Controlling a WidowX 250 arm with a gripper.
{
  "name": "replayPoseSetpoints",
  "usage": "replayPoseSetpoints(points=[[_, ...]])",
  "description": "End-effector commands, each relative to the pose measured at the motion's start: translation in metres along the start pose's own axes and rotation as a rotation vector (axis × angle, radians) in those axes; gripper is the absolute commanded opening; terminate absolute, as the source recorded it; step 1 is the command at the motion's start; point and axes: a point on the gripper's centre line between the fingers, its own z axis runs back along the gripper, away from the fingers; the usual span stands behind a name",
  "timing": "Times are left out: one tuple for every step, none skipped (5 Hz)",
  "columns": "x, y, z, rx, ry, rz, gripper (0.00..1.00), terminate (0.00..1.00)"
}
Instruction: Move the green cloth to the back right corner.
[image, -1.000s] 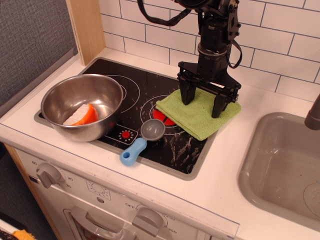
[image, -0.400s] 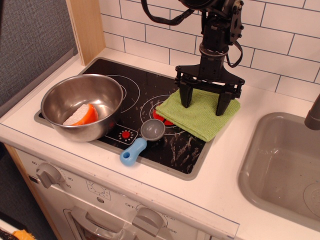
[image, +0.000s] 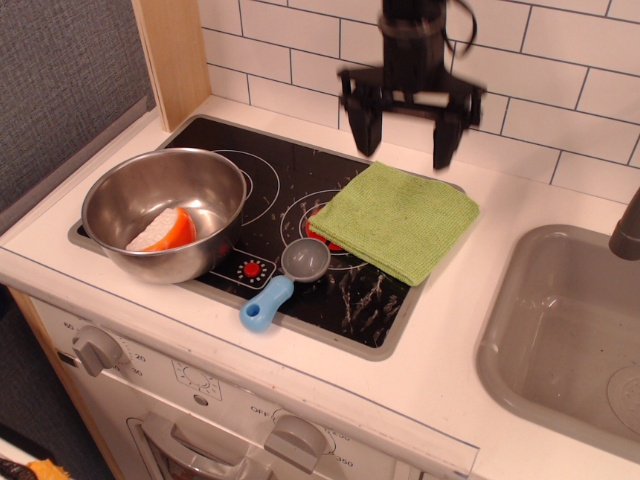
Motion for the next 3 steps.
replayPoseSetpoints(points=[[-0.0005,0.0197,0.0294,0.06,-0.075,-0.124,1.0,0.0],[-0.0005,0.0197,0.0294,0.06,-0.075,-0.124,1.0,0.0],[-0.0005,0.0197,0.0294,0.06,-0.075,-0.124,1.0,1.0]])
